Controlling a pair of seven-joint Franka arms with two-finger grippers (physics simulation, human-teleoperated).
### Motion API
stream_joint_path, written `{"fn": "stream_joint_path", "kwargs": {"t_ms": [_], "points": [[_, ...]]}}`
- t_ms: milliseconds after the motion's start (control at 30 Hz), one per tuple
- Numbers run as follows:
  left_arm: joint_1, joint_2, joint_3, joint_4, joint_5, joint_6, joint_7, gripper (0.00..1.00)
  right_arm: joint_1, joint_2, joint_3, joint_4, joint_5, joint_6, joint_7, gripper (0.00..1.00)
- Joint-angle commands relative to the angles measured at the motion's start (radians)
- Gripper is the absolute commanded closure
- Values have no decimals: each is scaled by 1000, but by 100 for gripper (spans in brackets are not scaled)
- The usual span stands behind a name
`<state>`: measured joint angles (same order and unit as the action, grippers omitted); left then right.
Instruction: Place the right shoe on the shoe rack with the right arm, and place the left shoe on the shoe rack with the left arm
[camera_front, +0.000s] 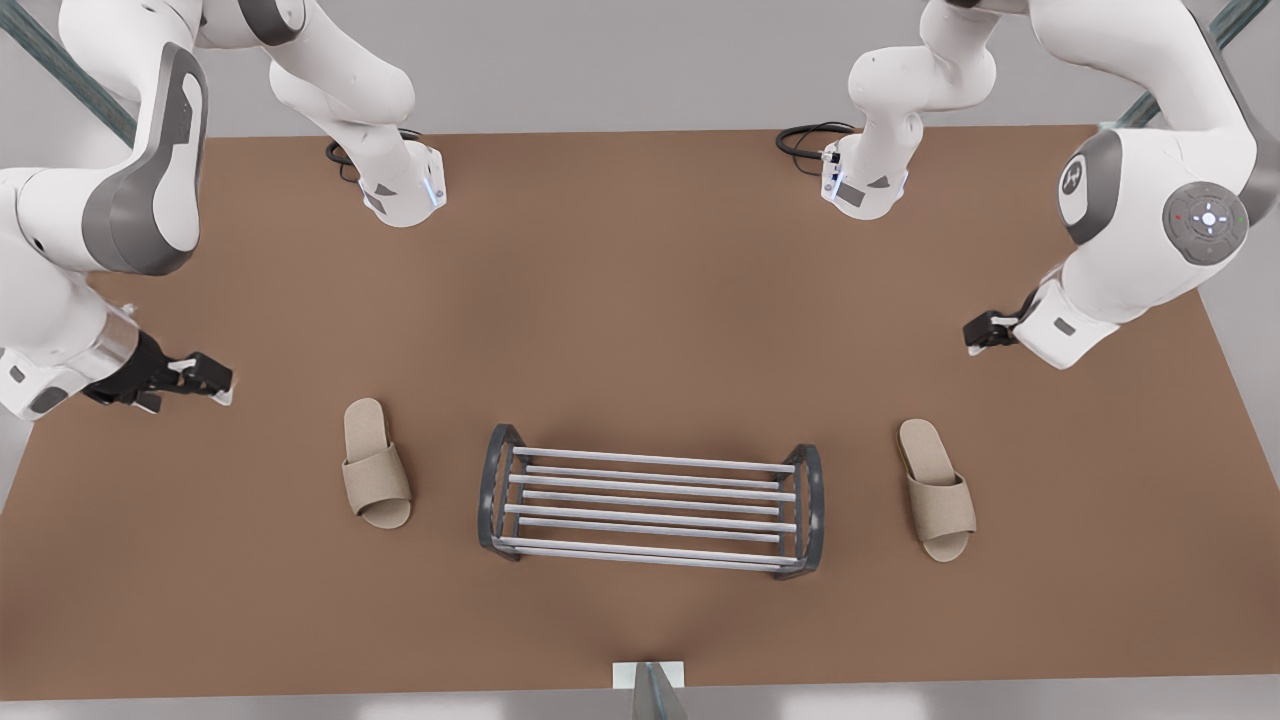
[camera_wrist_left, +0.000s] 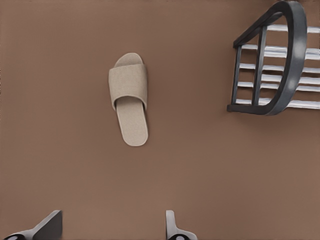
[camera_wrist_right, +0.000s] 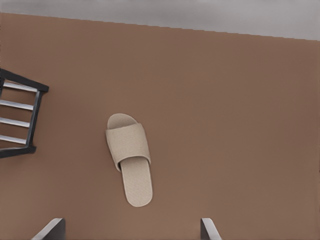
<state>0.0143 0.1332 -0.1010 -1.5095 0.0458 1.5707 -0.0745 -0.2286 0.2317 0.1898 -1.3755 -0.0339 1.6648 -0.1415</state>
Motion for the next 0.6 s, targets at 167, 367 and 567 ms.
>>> {"fn": "stream_joint_path", "kwargs": {"t_ms": [167, 367, 567], "points": [[-10, -178, -62, -517, 35, 764, -212, 1, 17, -3, 5, -5, 2, 78, -56, 0], [102, -112, -80, -796, 566, 1359, -771, 4, 2, -379, 42, -585, -3, 714, -49, 0], [227, 78, -75, -772, 740, 1606, -769, 4, 11, -400, 68, -1056, -3, 1613, -21, 0]]}}
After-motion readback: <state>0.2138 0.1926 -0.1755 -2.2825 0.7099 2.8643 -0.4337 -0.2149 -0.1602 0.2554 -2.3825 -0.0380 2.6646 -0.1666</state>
